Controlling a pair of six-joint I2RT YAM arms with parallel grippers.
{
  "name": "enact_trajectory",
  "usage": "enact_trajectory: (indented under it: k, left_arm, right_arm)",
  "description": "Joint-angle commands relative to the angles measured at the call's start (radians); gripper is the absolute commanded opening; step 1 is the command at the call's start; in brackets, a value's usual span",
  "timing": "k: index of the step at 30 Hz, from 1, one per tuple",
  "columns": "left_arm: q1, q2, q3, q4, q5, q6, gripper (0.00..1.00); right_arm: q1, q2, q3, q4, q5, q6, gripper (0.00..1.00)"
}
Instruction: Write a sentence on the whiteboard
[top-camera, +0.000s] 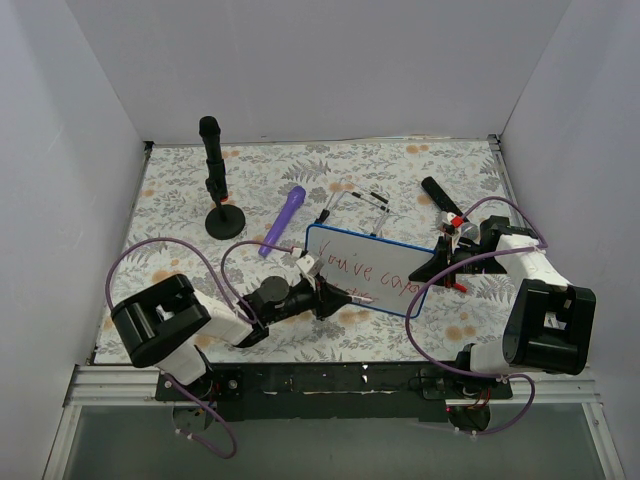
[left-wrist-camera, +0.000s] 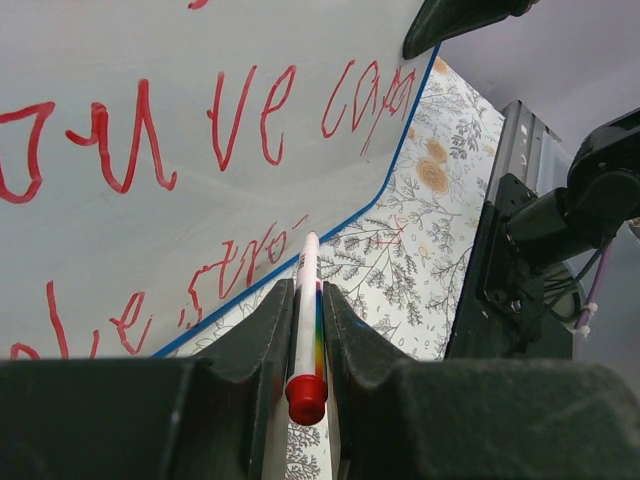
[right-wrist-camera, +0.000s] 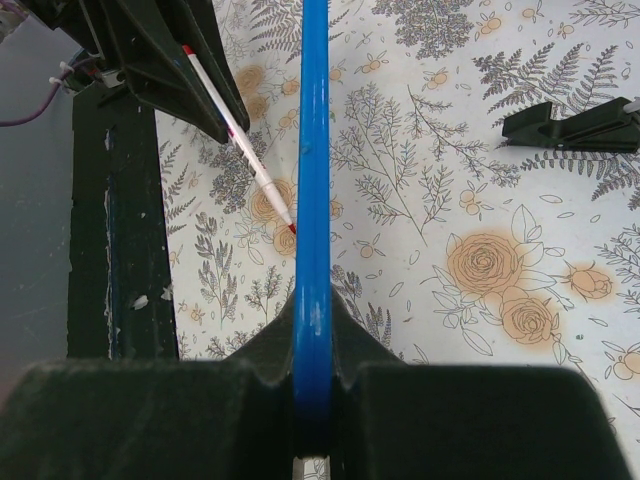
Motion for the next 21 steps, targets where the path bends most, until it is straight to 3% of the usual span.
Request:
enact_trajectory:
  k: [1, 11, 21]
  left_arm:
    - [0.003, 0.024, 0.047, 0.006, -0.032, 0.018, 0.00]
    - [0.003, 0.046, 0.102, -0.063, -0.037, 0.069, 0.00]
    - [0.003, -0.003, 0.050, -0.058, 0.014, 0.092, 0.00]
  right_arm:
    - [0.010, -0.012, 0.006, 0.006, 0.107, -0.014, 0.01]
    - [0.021, 0.002, 0.009, 0.003, 0.107, -0.019, 0.01]
    - [0.024, 0.007, 0.006, 0.009, 0.111, -0.014, 0.01]
